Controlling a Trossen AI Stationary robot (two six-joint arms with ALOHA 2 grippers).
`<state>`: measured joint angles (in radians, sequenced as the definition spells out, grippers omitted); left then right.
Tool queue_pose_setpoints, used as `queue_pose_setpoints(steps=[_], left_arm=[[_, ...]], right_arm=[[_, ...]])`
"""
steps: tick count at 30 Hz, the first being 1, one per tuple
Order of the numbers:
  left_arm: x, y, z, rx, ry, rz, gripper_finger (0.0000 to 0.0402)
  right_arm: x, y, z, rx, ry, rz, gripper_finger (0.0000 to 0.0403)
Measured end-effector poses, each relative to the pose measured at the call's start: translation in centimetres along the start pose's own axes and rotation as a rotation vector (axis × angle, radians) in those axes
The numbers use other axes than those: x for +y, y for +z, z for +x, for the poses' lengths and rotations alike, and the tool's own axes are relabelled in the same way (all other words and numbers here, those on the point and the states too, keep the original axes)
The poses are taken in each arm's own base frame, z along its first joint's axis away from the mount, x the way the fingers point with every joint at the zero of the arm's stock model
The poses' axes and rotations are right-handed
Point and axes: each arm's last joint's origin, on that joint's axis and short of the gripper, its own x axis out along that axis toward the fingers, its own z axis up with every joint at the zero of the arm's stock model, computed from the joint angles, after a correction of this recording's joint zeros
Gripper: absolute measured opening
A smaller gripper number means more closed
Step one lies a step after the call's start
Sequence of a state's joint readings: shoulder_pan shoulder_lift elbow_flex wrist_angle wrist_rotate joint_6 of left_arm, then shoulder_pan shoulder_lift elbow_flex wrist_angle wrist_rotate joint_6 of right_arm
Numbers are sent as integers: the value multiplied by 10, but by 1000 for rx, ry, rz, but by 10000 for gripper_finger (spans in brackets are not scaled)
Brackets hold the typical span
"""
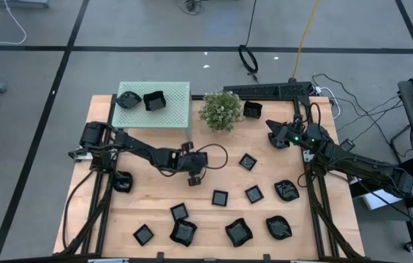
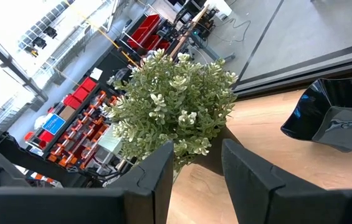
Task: Pick & Place Mini shaped plates
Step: Put the square plate on the shelf
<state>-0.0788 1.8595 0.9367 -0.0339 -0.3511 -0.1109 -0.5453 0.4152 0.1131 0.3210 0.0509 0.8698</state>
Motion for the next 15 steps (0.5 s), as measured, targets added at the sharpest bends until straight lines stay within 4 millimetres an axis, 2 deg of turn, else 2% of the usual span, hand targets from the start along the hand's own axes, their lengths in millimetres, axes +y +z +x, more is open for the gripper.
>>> queue_pose_setpoints(steps=[3,8,12,15], left_arm=[[0,0,0,0,13,-2,101],[0,0,0,2,7,-2,15],[-2,5,-2,-47,-23,-35,18],[-6,16,-10,-149,-50,-34,13]], right_arm=[[0,0,0,0,0,0,123],[0,0,0,0,0,0,123],[0,0,0,0,0,0,123],[0,0,0,1,0,0,123]])
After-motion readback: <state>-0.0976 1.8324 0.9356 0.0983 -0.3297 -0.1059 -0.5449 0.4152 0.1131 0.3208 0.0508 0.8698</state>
